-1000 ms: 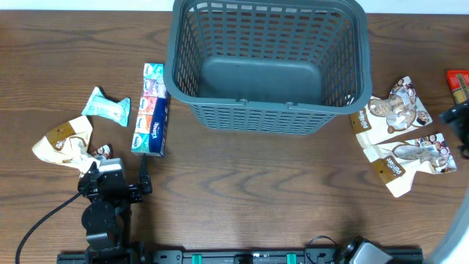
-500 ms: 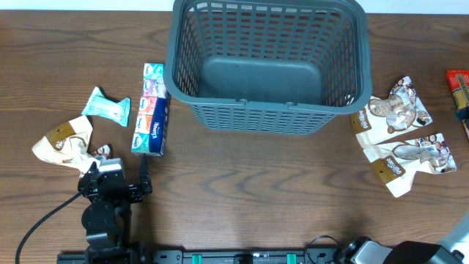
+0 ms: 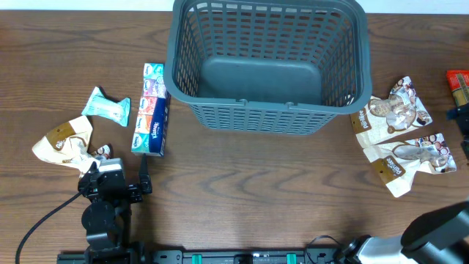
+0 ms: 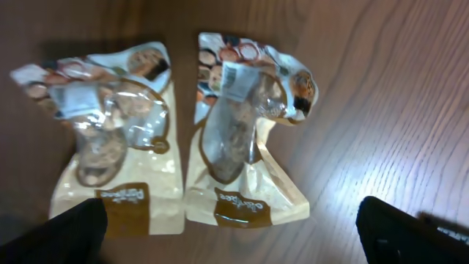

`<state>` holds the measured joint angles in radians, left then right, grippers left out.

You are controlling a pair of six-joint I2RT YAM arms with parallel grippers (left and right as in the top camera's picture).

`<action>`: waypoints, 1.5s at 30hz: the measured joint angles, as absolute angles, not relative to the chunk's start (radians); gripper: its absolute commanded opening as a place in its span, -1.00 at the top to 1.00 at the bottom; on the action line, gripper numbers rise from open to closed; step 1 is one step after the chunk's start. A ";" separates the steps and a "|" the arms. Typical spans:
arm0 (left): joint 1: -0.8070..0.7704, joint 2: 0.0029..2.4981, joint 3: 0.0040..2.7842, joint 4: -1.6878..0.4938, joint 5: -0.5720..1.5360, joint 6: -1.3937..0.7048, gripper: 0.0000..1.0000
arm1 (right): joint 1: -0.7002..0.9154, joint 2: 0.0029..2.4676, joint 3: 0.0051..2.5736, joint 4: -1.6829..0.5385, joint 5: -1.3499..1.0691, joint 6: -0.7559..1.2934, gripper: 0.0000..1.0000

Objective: Pack container
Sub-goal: 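Move the right gripper out to the right toward the mushroom pouches, then grasp the top dried-mushroom pouch with the right gripper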

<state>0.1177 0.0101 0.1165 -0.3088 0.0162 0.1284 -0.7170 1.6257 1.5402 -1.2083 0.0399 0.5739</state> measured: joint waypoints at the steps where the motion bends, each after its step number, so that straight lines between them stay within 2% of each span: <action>1: 0.118 0.010 0.117 -0.309 0.016 0.128 -0.97 | -0.717 1.640 1.538 -1.213 0.040 0.574 -0.98; 15: 0.118 0.010 0.117 -0.309 0.016 0.128 -0.97 | -0.717 1.883 1.456 -1.192 0.038 0.622 -0.99; 28: 0.118 0.010 0.117 -0.309 0.016 0.128 -0.97 | -0.712 1.885 1.380 -0.985 0.040 0.618 -0.98; 38: 0.118 0.010 0.117 -0.309 0.016 0.128 -0.97 | -0.701 1.885 1.311 -0.912 0.025 0.618 -0.98; 45: 0.118 0.010 0.117 -0.309 0.016 0.128 -0.97 | -0.701 1.885 1.187 -0.791 0.010 0.620 -0.98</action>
